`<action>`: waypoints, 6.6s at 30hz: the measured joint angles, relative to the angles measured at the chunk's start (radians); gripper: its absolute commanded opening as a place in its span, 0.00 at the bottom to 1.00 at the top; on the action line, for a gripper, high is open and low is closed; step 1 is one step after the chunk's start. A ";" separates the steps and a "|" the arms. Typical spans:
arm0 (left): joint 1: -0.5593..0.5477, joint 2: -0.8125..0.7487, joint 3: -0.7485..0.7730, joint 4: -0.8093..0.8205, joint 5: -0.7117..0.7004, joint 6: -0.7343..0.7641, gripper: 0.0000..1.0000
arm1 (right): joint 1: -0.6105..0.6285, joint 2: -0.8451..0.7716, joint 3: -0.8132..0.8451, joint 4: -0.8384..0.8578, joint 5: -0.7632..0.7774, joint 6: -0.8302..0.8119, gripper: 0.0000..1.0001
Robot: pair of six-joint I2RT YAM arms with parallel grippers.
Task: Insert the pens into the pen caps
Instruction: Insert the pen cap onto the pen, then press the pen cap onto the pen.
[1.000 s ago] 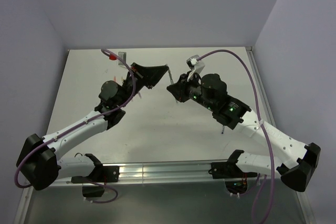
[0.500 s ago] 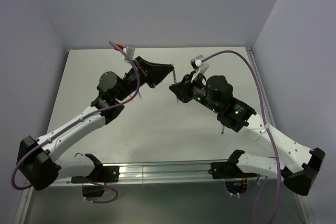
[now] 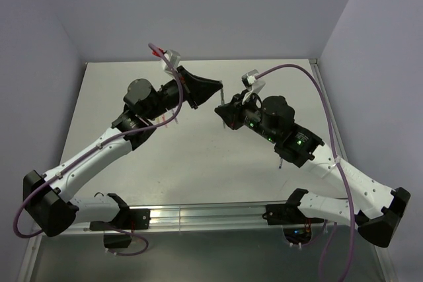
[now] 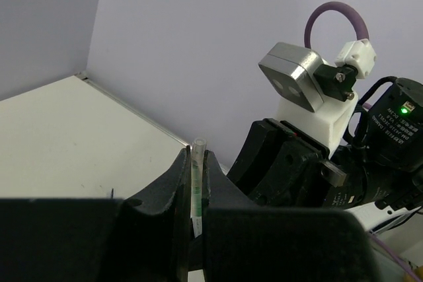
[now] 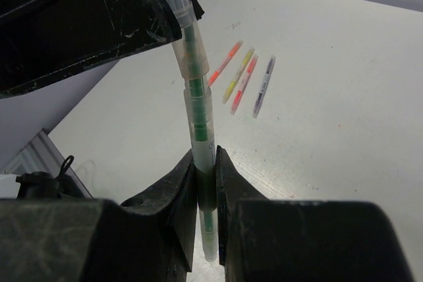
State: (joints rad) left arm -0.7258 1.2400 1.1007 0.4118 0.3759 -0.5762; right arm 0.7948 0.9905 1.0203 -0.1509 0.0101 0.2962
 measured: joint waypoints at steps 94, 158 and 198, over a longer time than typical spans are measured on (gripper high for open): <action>0.161 0.071 0.095 0.039 0.339 -0.181 0.44 | 0.056 0.024 0.015 0.098 -0.052 0.002 0.00; 0.140 -0.115 -0.098 0.120 0.320 -0.059 0.00 | 0.058 0.043 0.053 0.066 -0.229 -0.037 0.00; 0.134 -0.132 -0.009 -0.116 0.081 -0.037 0.00 | 0.060 0.136 0.149 0.032 -0.149 -0.055 0.00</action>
State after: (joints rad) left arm -0.5915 1.1076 1.0916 0.2955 0.4568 -0.6132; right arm 0.8547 1.1267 1.1694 -0.1184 -0.1390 0.2413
